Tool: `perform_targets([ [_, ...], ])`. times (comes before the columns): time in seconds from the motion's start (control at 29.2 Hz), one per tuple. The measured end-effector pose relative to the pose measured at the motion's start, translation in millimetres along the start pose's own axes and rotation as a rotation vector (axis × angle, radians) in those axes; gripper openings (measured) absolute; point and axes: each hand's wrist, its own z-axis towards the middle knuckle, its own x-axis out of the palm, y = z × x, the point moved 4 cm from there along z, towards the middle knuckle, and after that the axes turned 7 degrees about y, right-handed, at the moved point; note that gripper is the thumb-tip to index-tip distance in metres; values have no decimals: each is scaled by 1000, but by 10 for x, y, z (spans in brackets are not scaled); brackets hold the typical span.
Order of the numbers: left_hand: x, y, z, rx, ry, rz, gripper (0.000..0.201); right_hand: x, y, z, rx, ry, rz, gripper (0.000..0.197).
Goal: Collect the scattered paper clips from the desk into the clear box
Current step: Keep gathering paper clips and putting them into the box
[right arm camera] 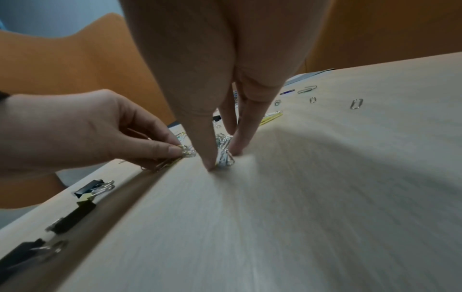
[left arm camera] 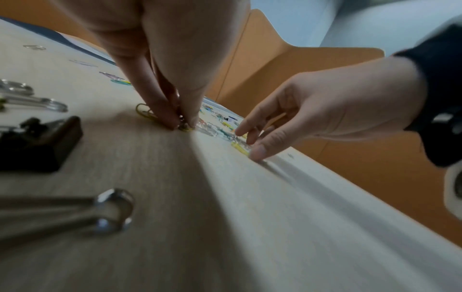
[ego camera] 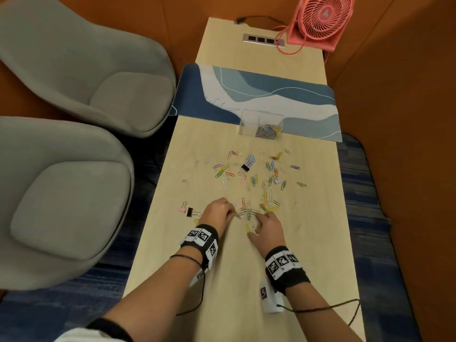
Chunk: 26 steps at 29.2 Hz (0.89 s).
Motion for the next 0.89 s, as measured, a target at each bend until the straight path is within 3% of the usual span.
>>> perform_targets([
  [0.31, -268, 215, -216, -274, -297, -574, 6, -82, 248, 160, -60, -48, -104, 56],
  [0.38, -340, 213, -229, -282, -334, -622, 5, -58, 343, 181, -94, -22, -206, 54],
  [0.51, -427, 205, -207, -278, -361, -690, 7, -74, 492, 200, -127, 10, -381, 25],
  [0.72, -460, 190, -153, -260, -362, -722, 6, -165, 618, 302, -163, 118, -554, 30],
  [0.89, -435, 162, -98, -251, -337, -722, 6, -255, 616, 435, -118, 161, -533, 27],
])
